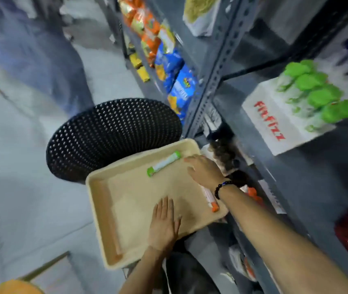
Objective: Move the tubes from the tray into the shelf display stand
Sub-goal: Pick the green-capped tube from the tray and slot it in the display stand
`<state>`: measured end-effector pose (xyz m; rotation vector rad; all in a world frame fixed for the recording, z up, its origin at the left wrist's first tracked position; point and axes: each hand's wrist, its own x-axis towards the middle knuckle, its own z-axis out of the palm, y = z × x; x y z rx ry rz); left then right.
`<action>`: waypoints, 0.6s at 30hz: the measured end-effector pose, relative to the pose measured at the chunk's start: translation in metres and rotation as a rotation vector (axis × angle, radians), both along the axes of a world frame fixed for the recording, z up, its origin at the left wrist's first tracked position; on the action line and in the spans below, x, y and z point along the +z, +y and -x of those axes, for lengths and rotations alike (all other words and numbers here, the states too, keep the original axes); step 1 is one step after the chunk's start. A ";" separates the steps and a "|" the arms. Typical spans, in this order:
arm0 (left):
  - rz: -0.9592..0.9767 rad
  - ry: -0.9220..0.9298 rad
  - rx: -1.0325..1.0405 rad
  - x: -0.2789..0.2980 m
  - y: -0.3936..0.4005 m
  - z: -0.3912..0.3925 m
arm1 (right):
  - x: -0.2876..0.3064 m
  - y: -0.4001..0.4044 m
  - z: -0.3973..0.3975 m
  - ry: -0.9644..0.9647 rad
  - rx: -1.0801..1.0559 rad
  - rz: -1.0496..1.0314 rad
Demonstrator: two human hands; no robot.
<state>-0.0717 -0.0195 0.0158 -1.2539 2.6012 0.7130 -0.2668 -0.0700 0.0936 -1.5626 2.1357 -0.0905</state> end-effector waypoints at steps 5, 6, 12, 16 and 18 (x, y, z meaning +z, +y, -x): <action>-0.069 -0.016 0.151 -0.027 0.014 0.003 | -0.060 -0.031 -0.002 0.011 0.016 -0.065; -0.069 -0.014 0.165 -0.030 0.015 0.003 | -0.069 -0.037 0.001 0.010 0.017 -0.074; -0.038 -0.018 0.167 -0.039 0.017 0.002 | -0.103 -0.064 0.011 0.096 0.140 -0.043; -0.062 -0.039 0.173 -0.036 0.016 0.001 | -0.111 -0.067 0.008 0.203 0.172 -0.012; -0.074 -0.050 0.173 -0.035 0.017 0.002 | -0.114 -0.065 0.009 0.241 0.192 -0.033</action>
